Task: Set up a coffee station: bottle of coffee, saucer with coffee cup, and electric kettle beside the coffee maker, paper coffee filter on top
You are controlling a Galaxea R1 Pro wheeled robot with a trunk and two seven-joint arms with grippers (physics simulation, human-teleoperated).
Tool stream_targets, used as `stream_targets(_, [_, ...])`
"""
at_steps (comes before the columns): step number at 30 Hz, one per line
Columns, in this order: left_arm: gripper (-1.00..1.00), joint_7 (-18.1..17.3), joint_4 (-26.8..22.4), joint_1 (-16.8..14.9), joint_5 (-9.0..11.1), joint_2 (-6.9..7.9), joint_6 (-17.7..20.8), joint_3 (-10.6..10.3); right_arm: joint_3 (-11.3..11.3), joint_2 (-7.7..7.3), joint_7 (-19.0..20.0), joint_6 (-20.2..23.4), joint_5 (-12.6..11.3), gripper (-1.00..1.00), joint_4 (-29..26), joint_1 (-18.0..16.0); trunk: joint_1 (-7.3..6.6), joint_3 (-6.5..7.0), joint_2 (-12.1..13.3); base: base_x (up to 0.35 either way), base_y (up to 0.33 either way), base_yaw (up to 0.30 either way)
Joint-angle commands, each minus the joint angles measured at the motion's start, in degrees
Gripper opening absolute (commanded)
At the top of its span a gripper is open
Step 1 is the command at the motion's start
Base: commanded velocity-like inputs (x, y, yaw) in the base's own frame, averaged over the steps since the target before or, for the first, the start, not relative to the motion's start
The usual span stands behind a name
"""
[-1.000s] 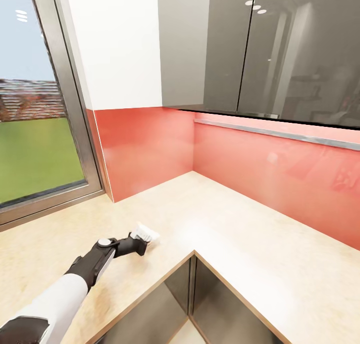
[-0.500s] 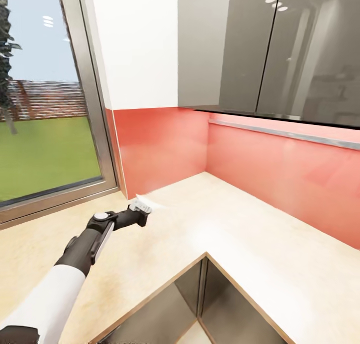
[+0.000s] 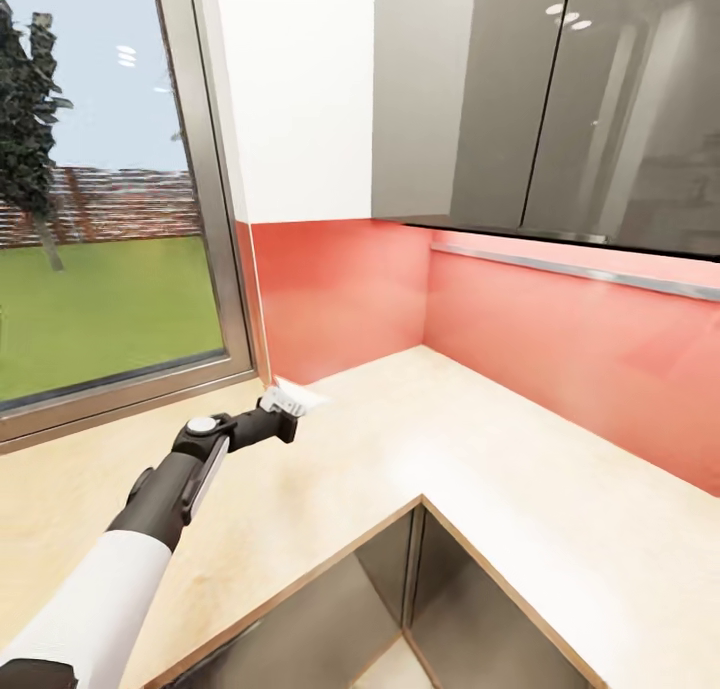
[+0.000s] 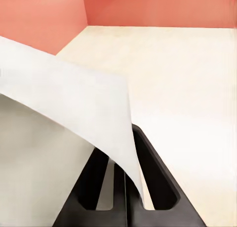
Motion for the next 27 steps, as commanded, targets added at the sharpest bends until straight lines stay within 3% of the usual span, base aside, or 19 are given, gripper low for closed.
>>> stream_targets(1, [-1.0,-0.2,-0.1,0.0,-0.3,0.04,0.2,0.0,-0.4,0.02,0.0,-0.2,0.2,1.0,0.1,0.0,-0.01,-0.09,-0.1,-0.34,0.0,0.0])
stream_targets(11, [-1.0,-0.3,-1.3,-0.1,-0.1,0.36,0.2,0.4,-0.4,-0.14,0.2,-0.2,0.1,1.0,0.1,0.0,-0.01,-0.05,-0.1,-0.342,0.0,0.016])
stream_targets(27, [-1.0,-0.2,-5.5,0.2,-0.1,0.54,1.0,0.6,-0.5,-0.19,0.1,-0.2,0.1,1.0,0.1,0.0,-0.01,0.31,-0.1,-0.343,0.034,0.245])
